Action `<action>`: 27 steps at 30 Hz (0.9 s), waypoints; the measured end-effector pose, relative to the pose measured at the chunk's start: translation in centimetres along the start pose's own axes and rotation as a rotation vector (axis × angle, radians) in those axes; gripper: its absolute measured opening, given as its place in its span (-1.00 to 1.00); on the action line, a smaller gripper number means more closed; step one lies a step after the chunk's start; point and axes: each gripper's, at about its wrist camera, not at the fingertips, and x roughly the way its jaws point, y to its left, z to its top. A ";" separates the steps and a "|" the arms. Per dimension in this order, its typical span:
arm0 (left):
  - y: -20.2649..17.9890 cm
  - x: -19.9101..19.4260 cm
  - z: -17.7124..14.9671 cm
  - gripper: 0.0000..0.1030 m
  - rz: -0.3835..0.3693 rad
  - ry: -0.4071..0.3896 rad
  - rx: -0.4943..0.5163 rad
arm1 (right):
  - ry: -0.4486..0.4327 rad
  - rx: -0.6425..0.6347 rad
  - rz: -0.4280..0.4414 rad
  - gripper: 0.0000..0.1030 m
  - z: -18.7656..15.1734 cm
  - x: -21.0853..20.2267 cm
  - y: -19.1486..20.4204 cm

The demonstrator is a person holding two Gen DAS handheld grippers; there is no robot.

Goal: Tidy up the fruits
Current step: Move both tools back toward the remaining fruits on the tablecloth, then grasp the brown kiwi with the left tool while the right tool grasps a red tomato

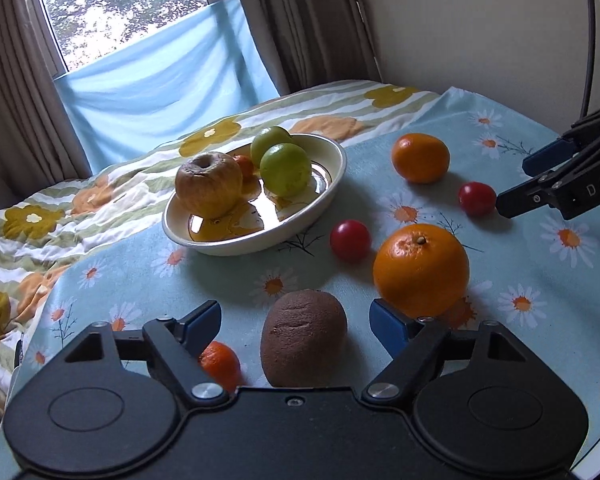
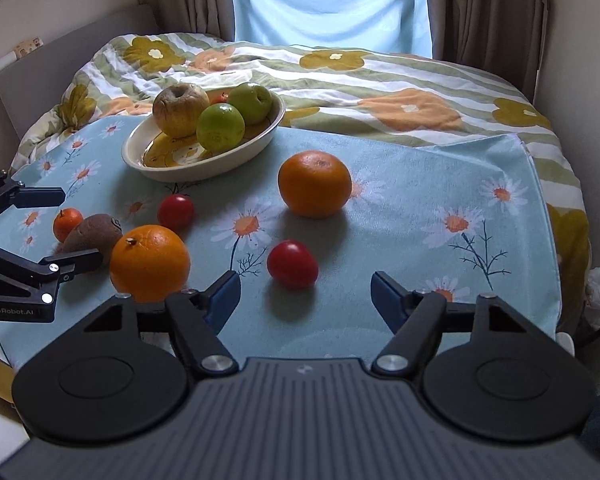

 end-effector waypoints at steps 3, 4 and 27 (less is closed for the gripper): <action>-0.1 0.8 -0.1 0.50 -0.004 0.017 0.027 | 0.012 -0.003 0.000 0.56 -0.1 0.6 -0.1; -0.1 1.2 0.0 0.43 -0.008 0.026 0.029 | 0.013 -0.001 0.001 0.55 -0.1 0.7 -0.1; 0.8 2.0 -0.4 0.02 -0.089 0.066 0.017 | 0.036 -0.013 0.024 0.27 0.3 2.9 0.2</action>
